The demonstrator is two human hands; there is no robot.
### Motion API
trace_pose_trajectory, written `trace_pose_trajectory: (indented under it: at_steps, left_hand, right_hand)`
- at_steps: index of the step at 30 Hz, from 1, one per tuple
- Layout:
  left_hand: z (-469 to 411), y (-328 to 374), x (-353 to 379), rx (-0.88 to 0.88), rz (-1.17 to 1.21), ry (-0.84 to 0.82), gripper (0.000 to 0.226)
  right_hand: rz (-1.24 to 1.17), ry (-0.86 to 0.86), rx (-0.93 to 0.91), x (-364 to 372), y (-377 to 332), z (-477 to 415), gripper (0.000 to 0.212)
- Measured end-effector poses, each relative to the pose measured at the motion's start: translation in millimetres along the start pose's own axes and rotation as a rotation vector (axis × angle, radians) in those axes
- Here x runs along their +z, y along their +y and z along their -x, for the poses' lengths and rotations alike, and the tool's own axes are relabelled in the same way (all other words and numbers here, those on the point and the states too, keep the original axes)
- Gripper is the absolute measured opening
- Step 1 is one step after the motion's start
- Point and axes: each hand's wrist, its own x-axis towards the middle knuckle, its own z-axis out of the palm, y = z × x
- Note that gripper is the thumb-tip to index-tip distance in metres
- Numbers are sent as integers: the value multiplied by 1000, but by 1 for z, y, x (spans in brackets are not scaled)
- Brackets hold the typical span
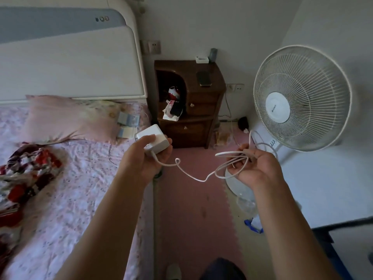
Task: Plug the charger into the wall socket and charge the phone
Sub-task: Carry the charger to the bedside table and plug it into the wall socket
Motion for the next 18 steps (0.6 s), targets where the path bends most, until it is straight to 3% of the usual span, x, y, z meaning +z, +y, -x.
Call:
trace_pose_trajectory:
  at_steps: [6,11,18]
  left_hand:
    - [-36,5,18,-42,-45,0,25]
    - [-74,7,36,10,-5,53,41]
    - [-135,8,80,58,-3,72,29]
  right_hand:
    - [5,3,-3,22,-16,-39,23]
    - [11,-9,42,41,-36,-83,23]
    - [63,-34,98,74,-81,-149,26]
